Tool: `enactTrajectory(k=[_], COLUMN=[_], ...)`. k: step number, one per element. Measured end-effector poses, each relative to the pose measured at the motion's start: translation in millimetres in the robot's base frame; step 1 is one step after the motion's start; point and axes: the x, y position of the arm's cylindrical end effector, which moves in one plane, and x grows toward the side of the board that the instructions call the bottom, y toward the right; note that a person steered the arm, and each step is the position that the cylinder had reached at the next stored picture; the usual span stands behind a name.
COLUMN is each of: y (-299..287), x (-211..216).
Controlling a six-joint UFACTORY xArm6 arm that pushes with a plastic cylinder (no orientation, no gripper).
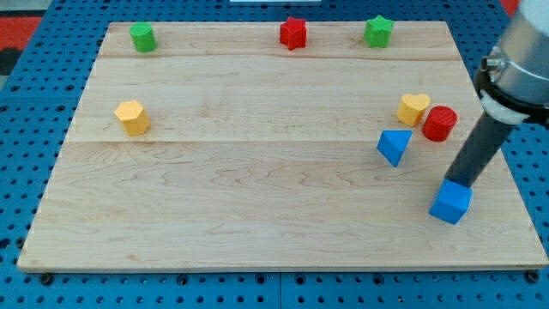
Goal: Push the red circle into the triangle
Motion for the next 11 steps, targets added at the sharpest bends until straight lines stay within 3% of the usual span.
enactTrajectory(k=[2, 3, 4, 7, 11], y=[74.1, 75.3, 76.7, 47.5, -6.7], x=[-36.7, -91.2, -117.2, -120.8, -88.4])
